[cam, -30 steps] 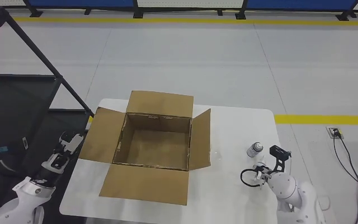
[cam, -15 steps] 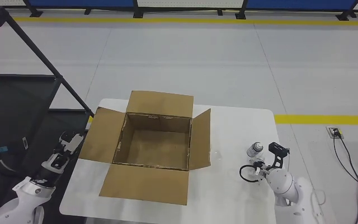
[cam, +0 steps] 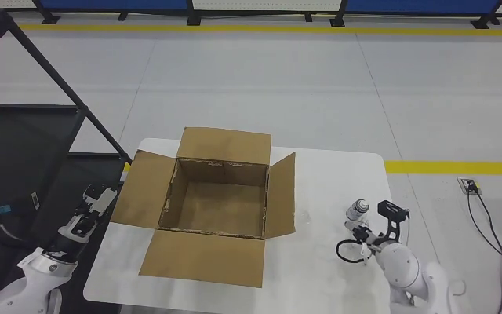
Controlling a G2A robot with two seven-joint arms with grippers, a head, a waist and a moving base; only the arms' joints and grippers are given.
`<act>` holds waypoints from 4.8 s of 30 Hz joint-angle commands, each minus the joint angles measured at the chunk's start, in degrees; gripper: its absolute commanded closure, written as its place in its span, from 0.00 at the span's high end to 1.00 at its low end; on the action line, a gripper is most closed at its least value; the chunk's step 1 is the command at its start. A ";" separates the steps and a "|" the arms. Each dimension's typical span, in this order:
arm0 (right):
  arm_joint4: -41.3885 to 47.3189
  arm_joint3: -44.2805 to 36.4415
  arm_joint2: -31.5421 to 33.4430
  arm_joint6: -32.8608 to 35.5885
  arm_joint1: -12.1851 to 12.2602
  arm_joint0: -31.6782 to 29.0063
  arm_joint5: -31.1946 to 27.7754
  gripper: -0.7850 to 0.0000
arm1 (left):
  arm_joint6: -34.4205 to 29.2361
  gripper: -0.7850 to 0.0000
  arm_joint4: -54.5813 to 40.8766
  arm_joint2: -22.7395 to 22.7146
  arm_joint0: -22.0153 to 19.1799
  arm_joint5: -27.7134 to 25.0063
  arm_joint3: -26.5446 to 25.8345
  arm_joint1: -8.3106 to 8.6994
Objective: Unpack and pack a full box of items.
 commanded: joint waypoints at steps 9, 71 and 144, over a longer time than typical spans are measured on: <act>8.08 -18.99 -4.48 -7.60 -0.05 -8.82 -8.36 1.00 | 0.92 1.00 -0.66 -1.12 0.15 0.05 -0.38 0.00; 31.92 -4.12 -15.62 4.28 5.10 13.67 -10.87 0.29 | 0.90 1.00 4.01 -2.76 -2.63 0.23 13.57 1.38; -10.65 16.69 -15.98 17.28 7.47 15.31 14.66 0.45 | 1.50 1.00 -1.09 -3.57 0.94 -2.62 6.02 1.45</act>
